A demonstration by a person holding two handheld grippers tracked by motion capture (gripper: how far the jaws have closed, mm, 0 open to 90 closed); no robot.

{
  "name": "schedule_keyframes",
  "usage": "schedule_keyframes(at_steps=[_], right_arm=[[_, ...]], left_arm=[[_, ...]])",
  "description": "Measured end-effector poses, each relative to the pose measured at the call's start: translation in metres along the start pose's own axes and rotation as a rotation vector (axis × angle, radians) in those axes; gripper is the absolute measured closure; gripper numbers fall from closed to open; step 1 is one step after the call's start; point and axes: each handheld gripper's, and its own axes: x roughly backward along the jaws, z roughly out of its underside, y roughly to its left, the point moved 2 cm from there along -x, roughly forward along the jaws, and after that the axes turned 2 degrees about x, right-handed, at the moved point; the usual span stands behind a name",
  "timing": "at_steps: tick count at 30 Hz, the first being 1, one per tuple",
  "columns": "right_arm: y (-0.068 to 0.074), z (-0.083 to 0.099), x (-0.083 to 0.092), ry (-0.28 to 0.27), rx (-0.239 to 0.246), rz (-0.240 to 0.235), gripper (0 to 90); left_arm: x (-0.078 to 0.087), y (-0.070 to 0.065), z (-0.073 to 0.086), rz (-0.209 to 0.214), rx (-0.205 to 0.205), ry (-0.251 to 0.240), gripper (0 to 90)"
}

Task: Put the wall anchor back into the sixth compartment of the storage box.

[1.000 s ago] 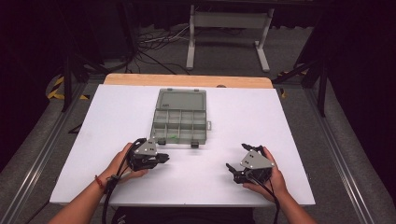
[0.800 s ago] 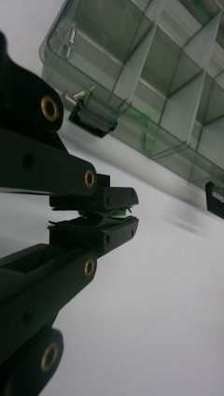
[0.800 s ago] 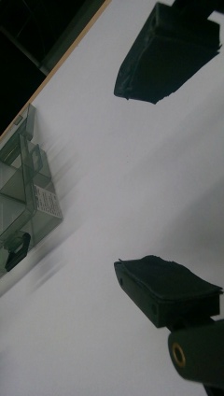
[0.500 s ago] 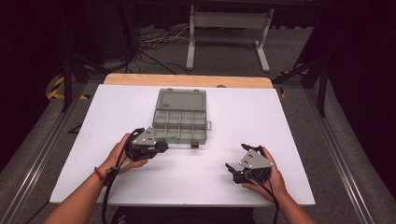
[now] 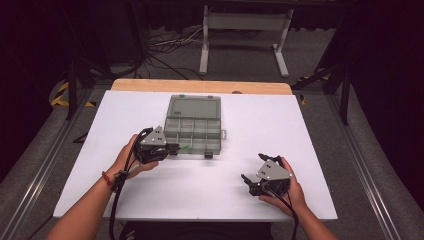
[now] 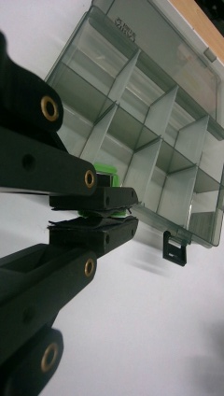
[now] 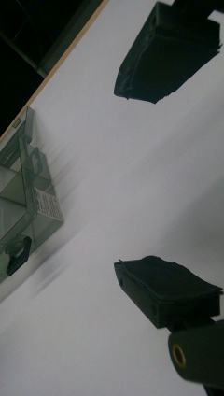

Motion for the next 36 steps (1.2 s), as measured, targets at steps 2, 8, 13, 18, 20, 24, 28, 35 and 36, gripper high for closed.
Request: schedule_keyframes(at_steps=[2,8,13,18,20,24,28,35,36], right_arm=[[0.000,0.000,0.000,0.001,-0.001,-0.001,14.4],[0.000,0.000,0.000,0.002,0.002,-0.002,14.4],[0.000,0.000,0.000,0.004,0.004,-0.003,14.4],[0.001,0.000,0.000,0.005,0.007,-0.005,14.4],[0.000,0.000,0.000,0.005,0.006,-0.005,14.4],[0.000,0.001,0.000,0.005,0.004,-0.005,14.4],[0.000,0.000,0.000,0.004,0.006,-0.005,14.4],[0.000,0.000,0.000,0.005,0.005,-0.007,14.4],[0.000,0.000,0.000,0.005,0.006,-0.006,14.4]], left_arm=[[-0.001,0.001,-0.002,-0.003,0.002,-0.001,84.6],[-0.004,0.007,-0.007,-0.017,0.008,-0.004,84.6],[-0.008,0.011,-0.011,-0.026,0.007,-0.005,84.6],[-0.014,0.013,-0.014,-0.024,0.002,0.006,84.6],[-0.015,0.013,-0.015,-0.027,0.004,0.001,84.6],[-0.016,0.016,-0.017,-0.026,0.011,-0.007,84.6],[-0.019,0.017,-0.017,-0.029,0.011,-0.003,84.6],[-0.023,0.019,-0.020,-0.034,0.011,0.001,84.6],[-0.025,0.020,-0.020,-0.031,0.014,0.006,84.6]])
